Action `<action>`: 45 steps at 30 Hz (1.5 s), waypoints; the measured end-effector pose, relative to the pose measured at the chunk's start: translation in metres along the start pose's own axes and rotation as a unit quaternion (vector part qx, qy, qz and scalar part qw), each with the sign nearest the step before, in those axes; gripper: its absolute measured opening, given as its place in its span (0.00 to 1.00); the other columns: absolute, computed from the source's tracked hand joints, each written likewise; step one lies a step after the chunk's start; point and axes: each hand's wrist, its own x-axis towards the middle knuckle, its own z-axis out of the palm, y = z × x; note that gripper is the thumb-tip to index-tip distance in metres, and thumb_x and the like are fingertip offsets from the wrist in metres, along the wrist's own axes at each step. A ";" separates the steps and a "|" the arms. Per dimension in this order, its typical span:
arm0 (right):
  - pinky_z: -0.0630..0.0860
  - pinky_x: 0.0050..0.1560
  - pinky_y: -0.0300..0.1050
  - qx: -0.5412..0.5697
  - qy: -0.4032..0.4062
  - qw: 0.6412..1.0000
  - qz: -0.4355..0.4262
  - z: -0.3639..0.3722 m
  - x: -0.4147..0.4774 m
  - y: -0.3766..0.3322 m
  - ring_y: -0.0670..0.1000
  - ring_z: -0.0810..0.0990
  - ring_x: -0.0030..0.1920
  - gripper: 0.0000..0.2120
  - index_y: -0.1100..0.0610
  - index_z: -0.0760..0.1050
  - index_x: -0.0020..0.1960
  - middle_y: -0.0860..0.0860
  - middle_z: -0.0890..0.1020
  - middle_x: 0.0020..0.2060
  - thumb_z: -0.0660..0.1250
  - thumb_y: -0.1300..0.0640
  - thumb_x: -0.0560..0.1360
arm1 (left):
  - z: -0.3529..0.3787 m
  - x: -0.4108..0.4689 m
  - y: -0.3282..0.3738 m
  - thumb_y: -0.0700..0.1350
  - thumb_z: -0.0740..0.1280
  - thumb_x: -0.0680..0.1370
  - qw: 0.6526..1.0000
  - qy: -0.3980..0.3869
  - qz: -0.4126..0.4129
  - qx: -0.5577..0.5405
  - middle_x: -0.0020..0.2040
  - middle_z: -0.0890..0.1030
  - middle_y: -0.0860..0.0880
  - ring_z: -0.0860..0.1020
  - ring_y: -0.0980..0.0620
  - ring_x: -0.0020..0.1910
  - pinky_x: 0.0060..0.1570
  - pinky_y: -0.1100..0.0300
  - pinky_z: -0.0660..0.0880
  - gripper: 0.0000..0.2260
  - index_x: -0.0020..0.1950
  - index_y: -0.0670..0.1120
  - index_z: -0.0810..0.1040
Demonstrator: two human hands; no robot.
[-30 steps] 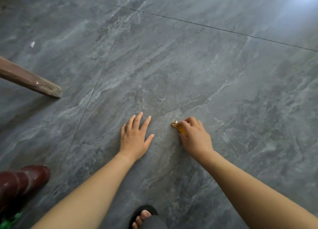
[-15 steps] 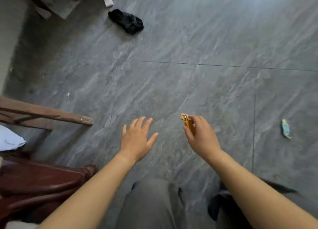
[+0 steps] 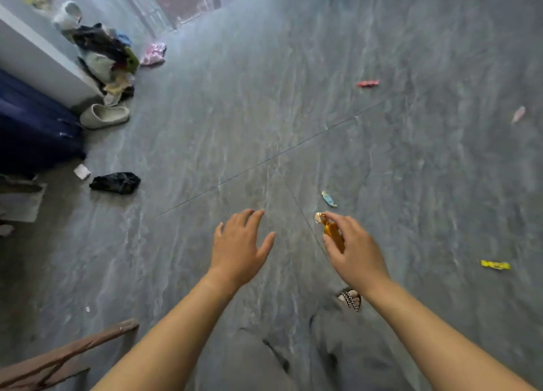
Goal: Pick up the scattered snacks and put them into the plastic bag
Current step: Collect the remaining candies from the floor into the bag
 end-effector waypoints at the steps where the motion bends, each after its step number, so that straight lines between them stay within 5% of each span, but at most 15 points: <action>1: 0.74 0.45 0.48 -0.001 0.005 1.000 0.012 -0.011 0.002 0.013 0.53 0.78 0.50 0.18 0.49 0.69 0.64 0.49 0.76 0.56 0.63 0.54 0.75 | 0.002 0.013 0.017 0.61 0.54 0.77 1.000 -0.004 0.024 0.010 0.69 0.69 0.49 0.67 0.48 0.68 0.66 0.44 0.65 0.26 0.72 0.50 0.63; 6: 0.73 0.50 0.47 0.022 0.074 0.991 0.107 -0.039 0.024 0.110 0.53 0.76 0.54 0.19 0.52 0.68 0.65 0.51 0.75 0.59 0.63 0.55 0.75 | 0.049 0.098 0.101 0.63 0.47 0.75 0.982 -0.069 0.157 0.082 0.70 0.69 0.49 0.67 0.47 0.68 0.66 0.48 0.63 0.29 0.72 0.52 0.62; 9: 0.72 0.53 0.45 0.033 0.105 0.980 0.166 -0.016 0.040 0.174 0.51 0.75 0.56 0.19 0.51 0.67 0.66 0.49 0.74 0.60 0.62 0.54 0.76 | 0.105 0.154 0.118 0.61 0.51 0.78 0.968 -0.106 0.198 0.114 0.72 0.66 0.51 0.65 0.48 0.70 0.68 0.48 0.62 0.25 0.73 0.53 0.60; 18: 0.72 0.51 0.42 0.076 0.174 0.950 0.250 0.155 0.112 0.389 0.50 0.75 0.57 0.19 0.51 0.65 0.68 0.49 0.73 0.61 0.60 0.53 0.77 | 0.357 0.336 0.106 0.61 0.55 0.77 0.901 -0.149 0.326 0.244 0.72 0.66 0.51 0.65 0.48 0.70 0.65 0.49 0.64 0.25 0.72 0.54 0.59; 25: 0.74 0.50 0.48 0.050 0.166 0.948 0.268 0.268 0.183 0.524 0.53 0.74 0.57 0.20 0.49 0.64 0.68 0.49 0.72 0.63 0.61 0.53 0.77 | 0.501 0.444 0.072 0.58 0.60 0.77 0.892 -0.139 0.332 0.272 0.71 0.67 0.49 0.67 0.46 0.68 0.64 0.48 0.66 0.23 0.71 0.55 0.62; 34: 0.73 0.51 0.48 0.046 0.188 0.935 0.296 0.292 0.173 0.556 0.53 0.74 0.58 0.21 0.51 0.65 0.68 0.49 0.73 0.62 0.62 0.54 0.76 | 0.538 0.466 0.076 0.58 0.62 0.76 0.942 -0.108 0.267 0.170 0.56 0.75 0.47 0.76 0.45 0.54 0.44 0.53 0.73 0.18 0.58 0.47 0.69; 38: 0.74 0.50 0.49 0.023 0.185 0.924 0.334 0.295 0.170 0.564 0.54 0.73 0.59 0.21 0.52 0.65 0.68 0.51 0.72 0.62 0.61 0.52 0.76 | 0.552 0.456 0.094 0.60 0.63 0.75 0.961 -0.082 0.227 0.132 0.58 0.74 0.48 0.75 0.45 0.55 0.44 0.52 0.72 0.20 0.58 0.48 0.68; 45: 0.73 0.50 0.50 -0.041 0.135 0.940 0.310 0.304 0.173 0.568 0.56 0.70 0.56 0.15 0.55 0.69 0.63 0.54 0.72 0.57 0.60 0.58 0.76 | 0.554 0.448 0.106 0.49 0.60 0.79 0.969 -0.090 0.215 0.084 0.58 0.72 0.42 0.74 0.42 0.52 0.45 0.50 0.72 0.13 0.58 0.42 0.67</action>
